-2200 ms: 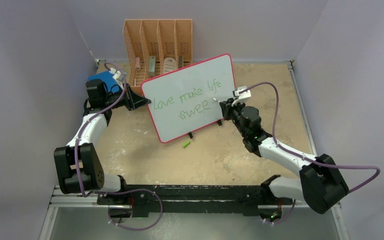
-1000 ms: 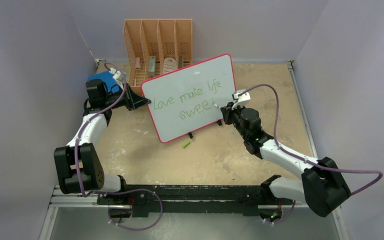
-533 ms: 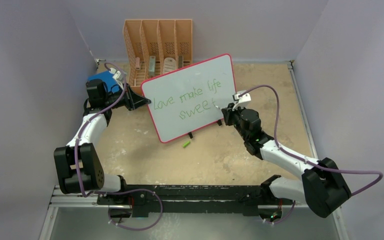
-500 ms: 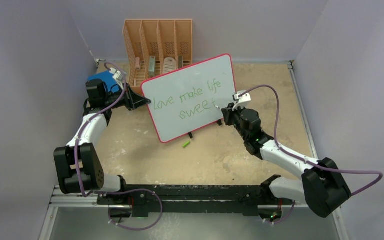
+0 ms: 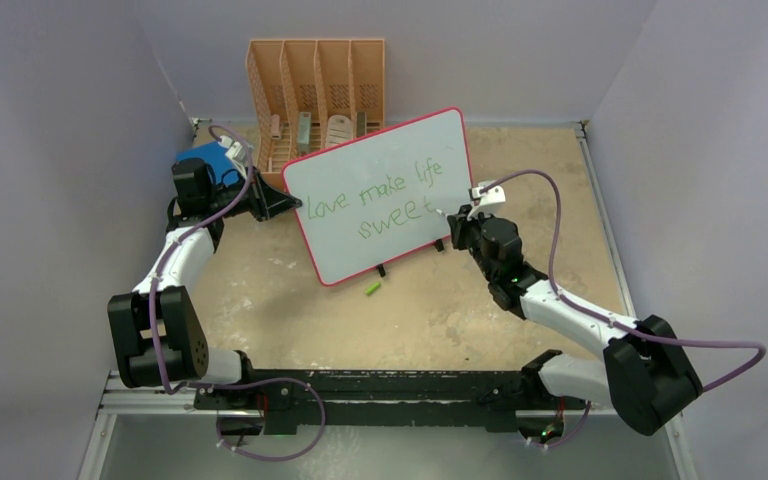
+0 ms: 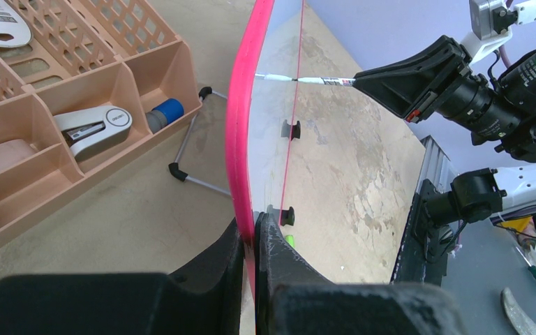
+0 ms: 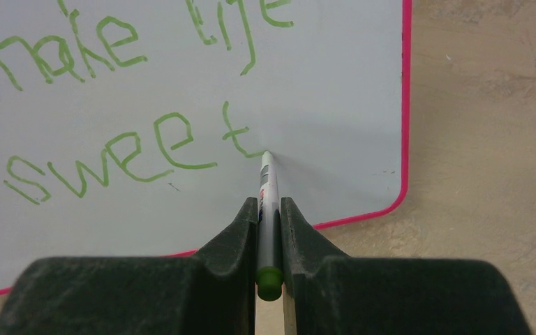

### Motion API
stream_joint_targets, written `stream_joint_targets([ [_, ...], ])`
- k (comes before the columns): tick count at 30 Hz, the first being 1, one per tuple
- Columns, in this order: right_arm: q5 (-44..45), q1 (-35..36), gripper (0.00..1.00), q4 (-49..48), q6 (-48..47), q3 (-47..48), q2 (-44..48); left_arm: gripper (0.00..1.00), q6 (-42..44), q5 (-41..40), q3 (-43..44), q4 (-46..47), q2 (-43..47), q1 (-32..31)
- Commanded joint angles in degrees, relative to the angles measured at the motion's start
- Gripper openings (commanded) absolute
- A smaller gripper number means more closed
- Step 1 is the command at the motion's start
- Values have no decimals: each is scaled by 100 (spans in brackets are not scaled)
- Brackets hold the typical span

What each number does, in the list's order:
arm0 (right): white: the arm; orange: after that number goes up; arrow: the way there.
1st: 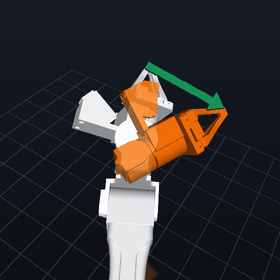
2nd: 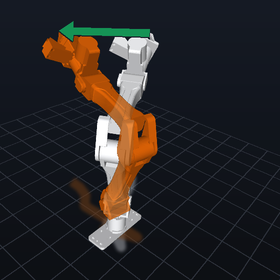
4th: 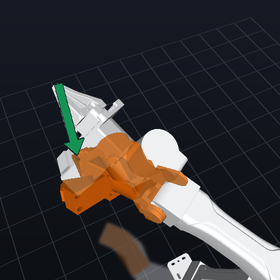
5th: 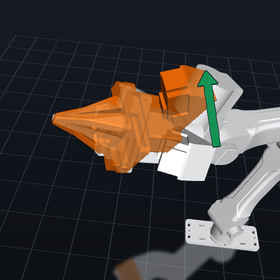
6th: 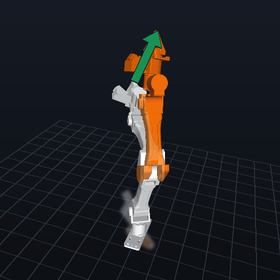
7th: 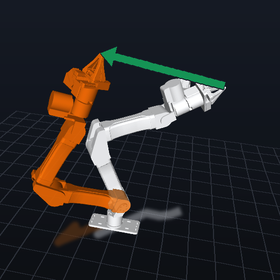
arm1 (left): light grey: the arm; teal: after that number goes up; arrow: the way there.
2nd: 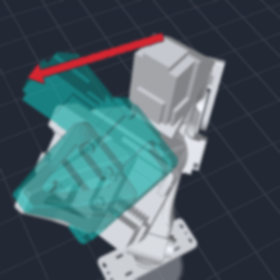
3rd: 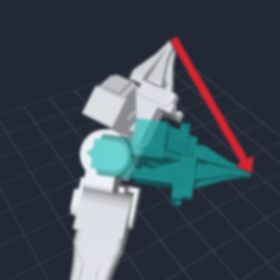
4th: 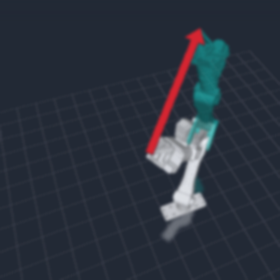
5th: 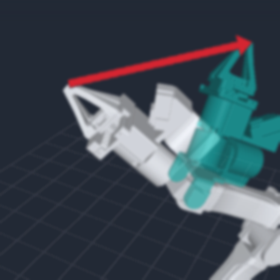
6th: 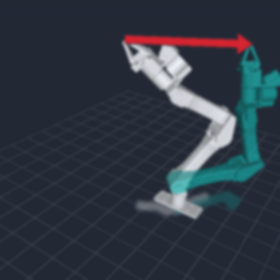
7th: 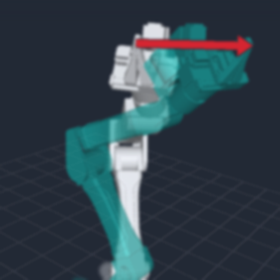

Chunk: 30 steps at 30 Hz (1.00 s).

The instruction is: Write a sentence on the whiteboard

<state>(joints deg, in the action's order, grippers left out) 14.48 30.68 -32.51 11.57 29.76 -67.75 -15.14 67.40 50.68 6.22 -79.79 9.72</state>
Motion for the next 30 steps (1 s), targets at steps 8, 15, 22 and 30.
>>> stream_joint_targets([
  [8, -375, -27, 0, -200, 46, 106, 652, 2, 309, -169, 232, 117, 121, 4],
  [15, -147, -25, 0, -136, 70, 59, 810, 25, 309, -313, 225, 70, 189, 4],
  [22, -121, -25, 0, -70, 88, 69, 952, 39, 309, -479, 236, -6, 326, 6],
  [30, -50, -25, 0, 203, 80, 195, 1354, 59, 194, -1620, 181, -397, 921, 11],
])
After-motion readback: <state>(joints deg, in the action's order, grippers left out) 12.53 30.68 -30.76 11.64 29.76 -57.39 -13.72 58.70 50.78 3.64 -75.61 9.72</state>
